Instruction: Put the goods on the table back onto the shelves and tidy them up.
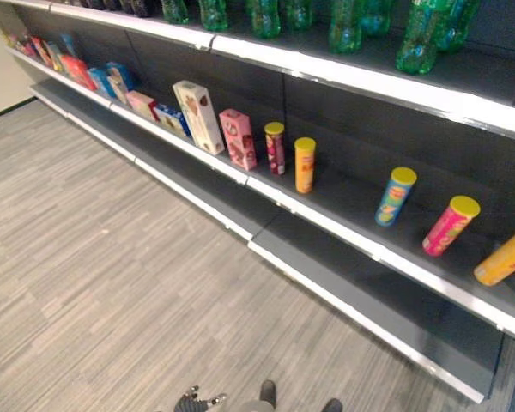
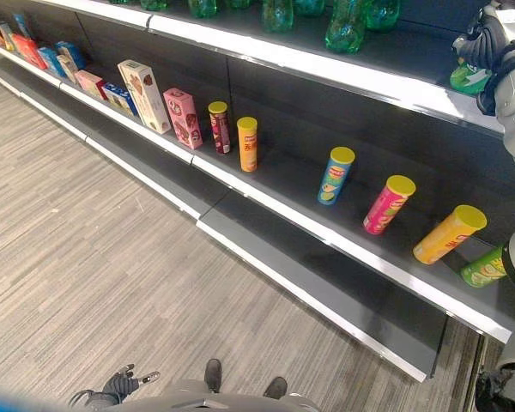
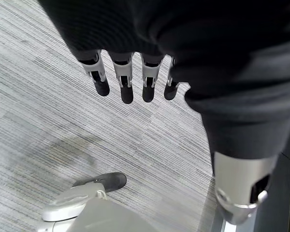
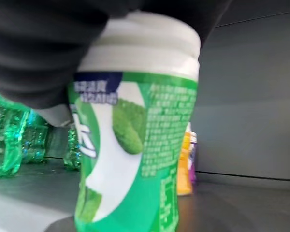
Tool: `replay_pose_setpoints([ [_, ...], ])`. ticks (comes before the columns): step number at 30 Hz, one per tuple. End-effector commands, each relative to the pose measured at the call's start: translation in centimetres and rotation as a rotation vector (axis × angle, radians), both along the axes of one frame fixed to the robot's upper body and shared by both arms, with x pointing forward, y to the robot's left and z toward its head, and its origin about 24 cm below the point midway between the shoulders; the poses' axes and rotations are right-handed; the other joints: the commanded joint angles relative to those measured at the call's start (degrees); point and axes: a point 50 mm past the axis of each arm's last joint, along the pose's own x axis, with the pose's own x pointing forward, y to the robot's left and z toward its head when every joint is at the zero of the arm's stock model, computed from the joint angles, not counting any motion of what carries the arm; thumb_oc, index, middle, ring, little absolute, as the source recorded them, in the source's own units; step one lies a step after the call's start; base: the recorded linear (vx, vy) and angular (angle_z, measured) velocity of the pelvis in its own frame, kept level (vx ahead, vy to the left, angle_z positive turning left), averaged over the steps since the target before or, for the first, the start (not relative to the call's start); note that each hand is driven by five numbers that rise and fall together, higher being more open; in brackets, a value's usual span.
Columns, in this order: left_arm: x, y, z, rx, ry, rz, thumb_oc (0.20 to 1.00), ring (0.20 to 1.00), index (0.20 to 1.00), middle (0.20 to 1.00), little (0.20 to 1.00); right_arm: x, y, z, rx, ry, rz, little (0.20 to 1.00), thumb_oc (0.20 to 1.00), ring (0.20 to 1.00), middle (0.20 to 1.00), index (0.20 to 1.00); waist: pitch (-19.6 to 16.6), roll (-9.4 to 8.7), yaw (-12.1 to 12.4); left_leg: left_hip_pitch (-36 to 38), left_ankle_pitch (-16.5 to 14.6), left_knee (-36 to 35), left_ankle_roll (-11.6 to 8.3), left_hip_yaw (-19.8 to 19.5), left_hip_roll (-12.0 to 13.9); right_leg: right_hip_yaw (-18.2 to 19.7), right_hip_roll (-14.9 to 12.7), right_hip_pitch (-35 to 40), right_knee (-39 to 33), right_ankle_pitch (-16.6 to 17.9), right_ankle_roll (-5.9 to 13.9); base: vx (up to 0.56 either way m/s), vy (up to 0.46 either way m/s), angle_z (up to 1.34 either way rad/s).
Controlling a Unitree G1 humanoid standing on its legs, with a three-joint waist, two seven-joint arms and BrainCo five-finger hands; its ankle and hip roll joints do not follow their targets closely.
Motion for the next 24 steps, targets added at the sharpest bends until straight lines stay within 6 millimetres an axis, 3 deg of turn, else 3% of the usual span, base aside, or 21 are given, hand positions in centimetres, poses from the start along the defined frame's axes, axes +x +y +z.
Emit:
replay_pose_setpoints([
  [1,2.1,2.0,1.2,0.043,-0.086,0.011,1.000,1.000,1.000,1.000,1.000,-0.8,0.9,4.5,-0.021,-0.077,0.021,0.200,0.200,0.200,0.200,0.200,1.36,-5.98,1.31,4.40,-6.00,-0.17,-3.51,0.36,-1.38,6.89,-2.01,3.65,0.64,-9.06,3.42,0.00,-0.019,0.10],
  [14,2.5,2.2,1.5,0.037,-0.106,0.007,1.000,1.000,1.000,1.000,1.000,-0.7,0.9,4.6,-0.055,-0.022,-0.011,0.200,0.200,0.200,0.200,0.200,1.56,-6.69,0.84,4.95,-6.71,-0.17,-3.07,1.35,-1.21,8.02,-1.80,3.62,0.64,-8.98,3.49,0.00,-0.001,0.01],
  [15,2.3,3.9,1.8,0.071,-0.066,-0.026,1.000,1.000,1.000,1.000,1.000,-0.6,1.3,4.8,-0.043,-0.030,0.011,0.200,0.200,0.200,0.200,0.200,1.43,-6.68,0.46,5.10,-6.74,-0.17,-3.00,1.58,-1.15,8.21,-1.82,3.57,0.64,-8.96,3.57,0.01,0.013,-0.04],
  [24,2.3,4.6,2.0,0.071,-0.063,0.001,1.000,1.000,1.000,1.000,1.000,-1.3,0.6,5.8,-0.070,-0.018,-0.043,0.200,0.200,0.200,0.200,0.200,1.46,-7.06,0.10,5.28,-6.92,-0.17,-2.97,1.41,-1.03,8.31,-1.69,3.71,0.64,-8.96,3.47,0.00,0.004,-0.02],
])
